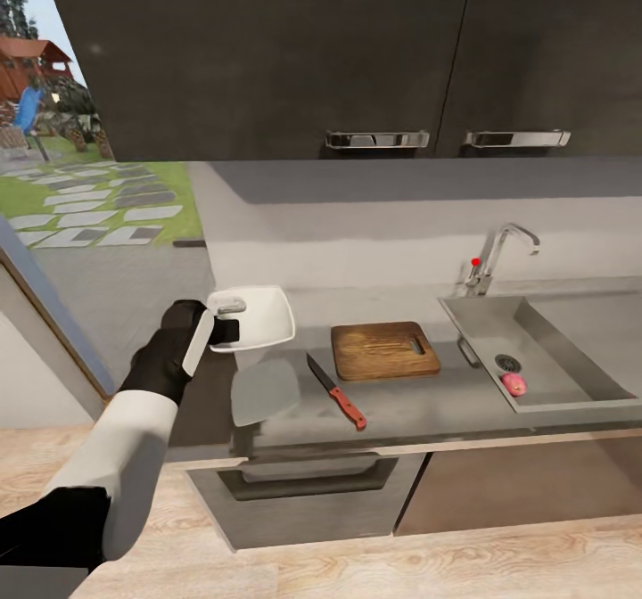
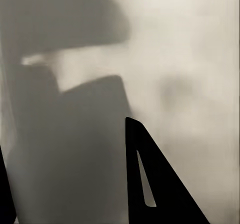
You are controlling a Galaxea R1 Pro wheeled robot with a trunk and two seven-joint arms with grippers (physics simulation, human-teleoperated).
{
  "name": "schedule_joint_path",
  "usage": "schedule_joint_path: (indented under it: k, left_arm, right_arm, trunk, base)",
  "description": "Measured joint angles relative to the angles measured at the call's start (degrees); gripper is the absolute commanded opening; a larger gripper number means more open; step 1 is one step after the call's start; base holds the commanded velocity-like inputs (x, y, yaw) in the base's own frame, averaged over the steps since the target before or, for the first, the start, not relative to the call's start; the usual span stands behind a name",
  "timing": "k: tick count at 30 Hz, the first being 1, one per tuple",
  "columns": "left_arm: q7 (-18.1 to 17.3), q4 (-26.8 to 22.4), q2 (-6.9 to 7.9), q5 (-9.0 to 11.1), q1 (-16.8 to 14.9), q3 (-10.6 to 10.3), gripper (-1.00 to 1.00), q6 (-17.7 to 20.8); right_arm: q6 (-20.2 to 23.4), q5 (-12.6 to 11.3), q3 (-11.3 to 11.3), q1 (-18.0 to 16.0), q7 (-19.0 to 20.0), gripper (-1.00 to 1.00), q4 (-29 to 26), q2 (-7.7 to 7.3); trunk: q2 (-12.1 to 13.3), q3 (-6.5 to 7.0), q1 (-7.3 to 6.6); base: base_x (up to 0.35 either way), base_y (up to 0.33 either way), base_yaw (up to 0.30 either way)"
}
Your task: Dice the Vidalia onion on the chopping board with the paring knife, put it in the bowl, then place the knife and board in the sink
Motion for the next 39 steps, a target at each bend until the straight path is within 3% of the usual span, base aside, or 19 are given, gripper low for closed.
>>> schedule_joint_path:
  k: [14, 25, 39]
  left_arm:
    - [-0.05, 4.23, 0.13, -0.09, 0.22, 0.0, -1.0, -0.08]
    - [-0.06, 4.35, 0.15, -0.1, 1.2, 0.0, -1.0, -0.1]
    - [-0.06, 4.53, 0.06, -0.07, 1.57, 0.0, -1.0, -0.09]
  right_arm:
    - [-0.07, 0.01, 0.03, 0.0, 0.14, 1.0, 0.28, -0.09]
    - [-0.15, 0.01, 0.04, 0.0, 0.15, 1.0, 0.29, -0.1]
    - [-0.24, -0.03, 0.0, 0.0, 0.14, 1.0, 0.29, -0.02]
  trunk:
    - [0.0, 0.0, 0.0]
    - [-0.01, 0.0, -0.01]
    - [-0.01, -0.01, 0.0]
  base:
    - [0.0, 0.0, 0.0]
    - [0.007, 0.01, 0.0]
    - [0.061, 0.136, 0.0]
